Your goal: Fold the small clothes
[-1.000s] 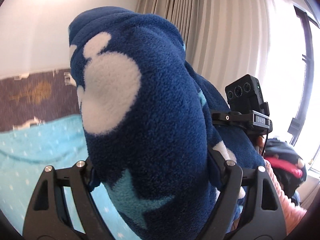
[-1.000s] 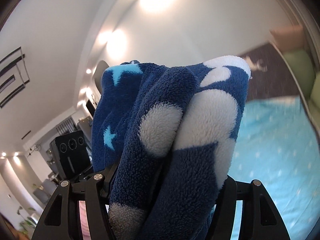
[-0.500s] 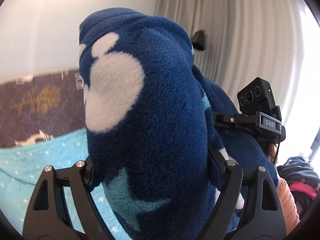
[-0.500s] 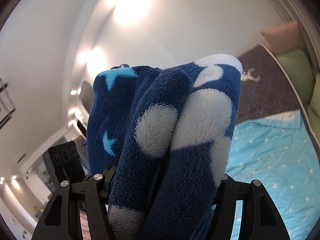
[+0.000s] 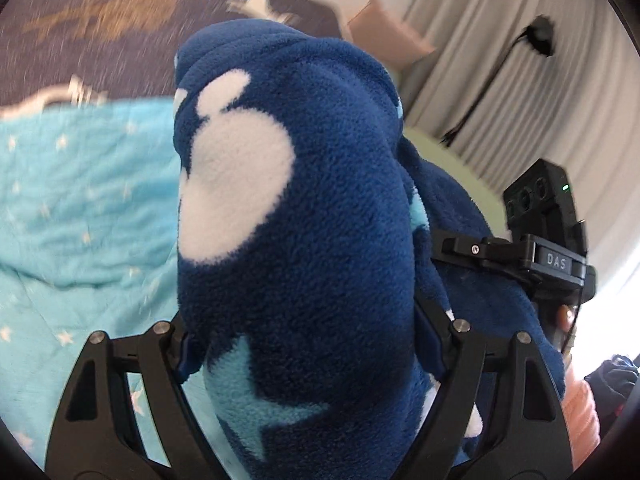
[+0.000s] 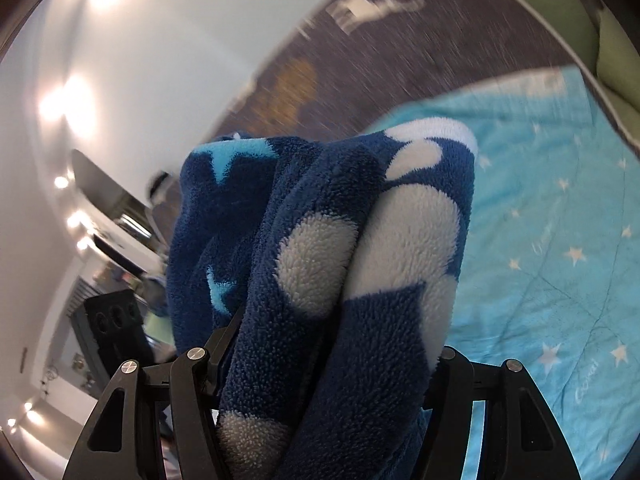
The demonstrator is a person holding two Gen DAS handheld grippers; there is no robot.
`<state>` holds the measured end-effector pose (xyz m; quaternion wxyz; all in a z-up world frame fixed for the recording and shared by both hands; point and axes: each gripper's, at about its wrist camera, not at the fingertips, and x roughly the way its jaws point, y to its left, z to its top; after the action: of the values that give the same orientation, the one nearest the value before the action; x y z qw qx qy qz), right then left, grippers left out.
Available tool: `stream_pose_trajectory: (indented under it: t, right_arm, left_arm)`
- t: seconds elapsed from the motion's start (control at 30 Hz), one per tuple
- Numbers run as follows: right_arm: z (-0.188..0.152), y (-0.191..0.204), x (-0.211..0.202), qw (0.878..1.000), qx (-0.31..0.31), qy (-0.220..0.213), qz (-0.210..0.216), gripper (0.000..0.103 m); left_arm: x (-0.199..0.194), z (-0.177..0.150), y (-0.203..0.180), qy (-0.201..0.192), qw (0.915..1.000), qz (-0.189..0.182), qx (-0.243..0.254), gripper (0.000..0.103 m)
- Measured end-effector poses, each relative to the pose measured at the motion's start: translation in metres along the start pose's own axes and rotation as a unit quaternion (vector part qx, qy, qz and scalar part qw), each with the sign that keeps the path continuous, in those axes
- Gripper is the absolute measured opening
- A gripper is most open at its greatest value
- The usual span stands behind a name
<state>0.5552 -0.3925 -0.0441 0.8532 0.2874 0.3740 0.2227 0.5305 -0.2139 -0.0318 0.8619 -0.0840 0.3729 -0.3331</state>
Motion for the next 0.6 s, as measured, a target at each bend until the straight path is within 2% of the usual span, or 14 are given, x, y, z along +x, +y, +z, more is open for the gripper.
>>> stream_pose_trajectory:
  t: [0.07,0.13,0.2,0.27,0.33,0.43,0.53,0.6]
  right_arm:
    - [-0.002,-0.023,0.031,1.000,-0.001,0.014,-0.027,0.065]
    - [-0.007,-0.047,0.055,0.999,0.000,0.019,-0.049,0.065]
    - [-0.005,-0.068,0.070,0.999,0.015,0.015,-0.047,0.065]
    - [-0.007,-0.089,0.087,0.999,0.031,0.002,-0.023,0.068]
    - [-0.014,-0.095,0.088,0.999,0.040,-0.015,-0.004,0.075]
    - [-0.018,-0.096,0.075,0.997,0.070,-0.021,0.003,0.082]
    - [-0.018,-0.089,0.056,0.997,0.061,-0.018,-0.031,0.082]
    - [-0.017,-0.074,0.031,0.996,0.043,-0.024,-0.075,0.083]
  left_arm:
    - [0.028,-0.013,0.019,0.003,0.9995,0.028,-0.010,0.083]
    - [0.043,-0.020,0.040,0.012,0.9984,0.035,-0.042,0.083]
    - [0.048,-0.026,0.059,0.005,0.9970,0.022,-0.074,0.083]
    - [0.044,-0.032,0.065,-0.006,0.9963,0.009,-0.085,0.084]
    - [0.040,-0.035,0.059,-0.006,0.9967,0.012,-0.080,0.084]
    - [0.040,-0.032,0.049,-0.005,0.9984,0.033,-0.046,0.084]
    - [0.035,-0.028,0.052,-0.002,0.9984,0.046,-0.034,0.084]
    - [0.022,-0.025,0.051,-0.001,0.9972,0.059,-0.045,0.083]
